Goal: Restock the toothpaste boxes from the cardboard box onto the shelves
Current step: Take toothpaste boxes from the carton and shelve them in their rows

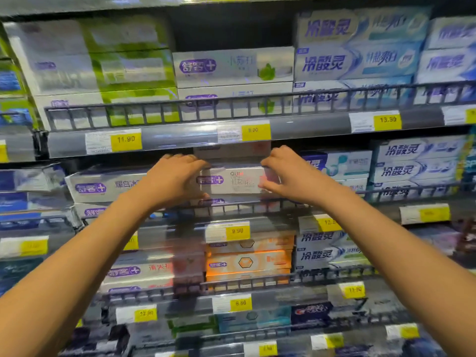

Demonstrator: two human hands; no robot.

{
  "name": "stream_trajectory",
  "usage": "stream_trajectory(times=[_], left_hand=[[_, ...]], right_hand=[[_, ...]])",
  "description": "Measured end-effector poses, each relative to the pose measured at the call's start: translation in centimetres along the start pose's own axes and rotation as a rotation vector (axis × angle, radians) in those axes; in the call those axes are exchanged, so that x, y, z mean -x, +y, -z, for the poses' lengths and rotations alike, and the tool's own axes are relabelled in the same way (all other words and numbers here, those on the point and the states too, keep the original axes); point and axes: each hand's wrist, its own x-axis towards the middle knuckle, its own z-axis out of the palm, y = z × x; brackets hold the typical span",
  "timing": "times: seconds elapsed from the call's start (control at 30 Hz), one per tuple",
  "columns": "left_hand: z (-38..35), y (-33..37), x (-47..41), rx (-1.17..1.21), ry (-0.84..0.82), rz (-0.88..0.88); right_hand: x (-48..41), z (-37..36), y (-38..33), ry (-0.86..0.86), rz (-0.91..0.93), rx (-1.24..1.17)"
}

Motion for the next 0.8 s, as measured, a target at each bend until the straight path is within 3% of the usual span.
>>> stream_trajectory(times=[0.43, 0.8], left_hand=[[0.0, -0.5, -0.3, 0.052, 0.008, -0.011], [-0.5, -0.3, 0.0, 0.068, 0.085, 0.028]], right_hand=[[-1.4, 0.4, 0.2, -0.035, -0.047, 0.023], [-0.9, 1.9, 1.1, -0.074, 0.018, 0.028]])
